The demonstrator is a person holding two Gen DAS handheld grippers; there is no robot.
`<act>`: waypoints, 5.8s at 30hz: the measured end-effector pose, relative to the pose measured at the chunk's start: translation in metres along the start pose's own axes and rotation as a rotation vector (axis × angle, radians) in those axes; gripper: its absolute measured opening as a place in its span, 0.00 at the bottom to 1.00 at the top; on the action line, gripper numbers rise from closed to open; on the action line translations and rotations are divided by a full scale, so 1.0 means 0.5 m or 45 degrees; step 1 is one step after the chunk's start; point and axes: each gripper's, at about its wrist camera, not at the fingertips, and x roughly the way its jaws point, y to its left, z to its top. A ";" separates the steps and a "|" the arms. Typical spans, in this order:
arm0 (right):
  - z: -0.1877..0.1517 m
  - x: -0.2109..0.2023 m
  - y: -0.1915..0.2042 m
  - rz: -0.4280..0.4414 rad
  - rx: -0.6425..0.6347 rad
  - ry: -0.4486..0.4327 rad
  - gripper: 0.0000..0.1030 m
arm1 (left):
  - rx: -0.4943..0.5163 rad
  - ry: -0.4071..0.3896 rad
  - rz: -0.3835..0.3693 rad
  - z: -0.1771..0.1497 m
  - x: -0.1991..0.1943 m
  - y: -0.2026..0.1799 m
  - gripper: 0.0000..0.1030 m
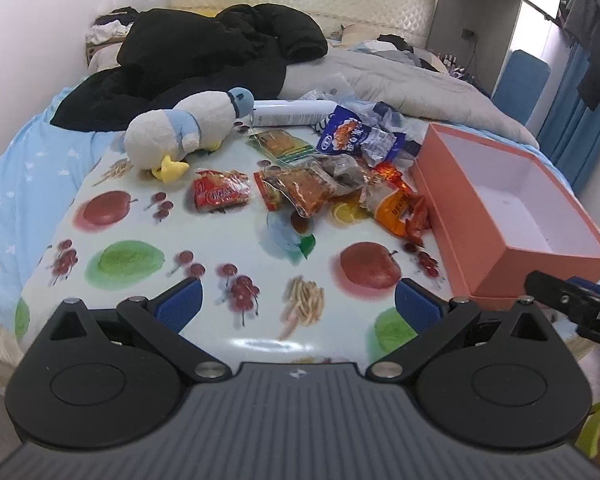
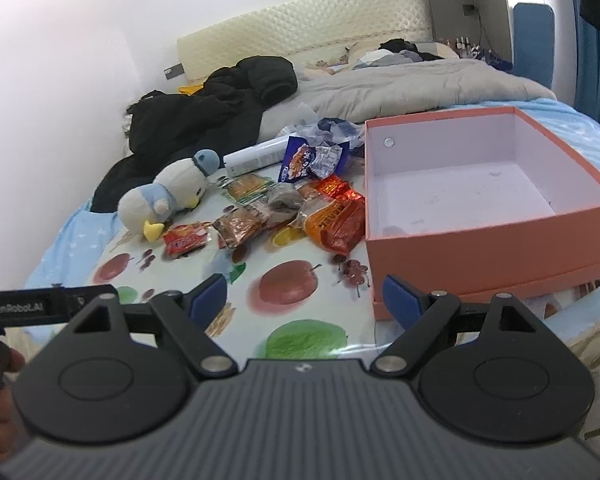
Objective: Organize snacks
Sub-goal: 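Reach the right tool to the red strip snack while the left tool reaches the red packet, then close the right gripper on the red strip while the left grips the red packet, then carry both snacks into the pink box and open both grippers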
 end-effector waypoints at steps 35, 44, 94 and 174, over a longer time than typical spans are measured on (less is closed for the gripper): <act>-0.047 0.344 0.168 -0.286 -0.568 0.008 0.52 | -0.135 0.100 0.083 0.142 0.471 0.172 0.97; -0.054 0.425 0.133 -0.446 -0.707 -0.009 0.52 | -0.157 0.117 0.225 0.178 0.600 0.199 0.98; -0.213 0.216 0.175 -0.125 -1.053 0.116 0.25 | -0.150 0.181 -0.024 -0.058 0.335 0.096 0.73; 0.075 0.094 -0.008 0.018 -0.165 0.031 0.24 | -0.066 -0.115 -0.221 0.106 0.078 -0.105 0.09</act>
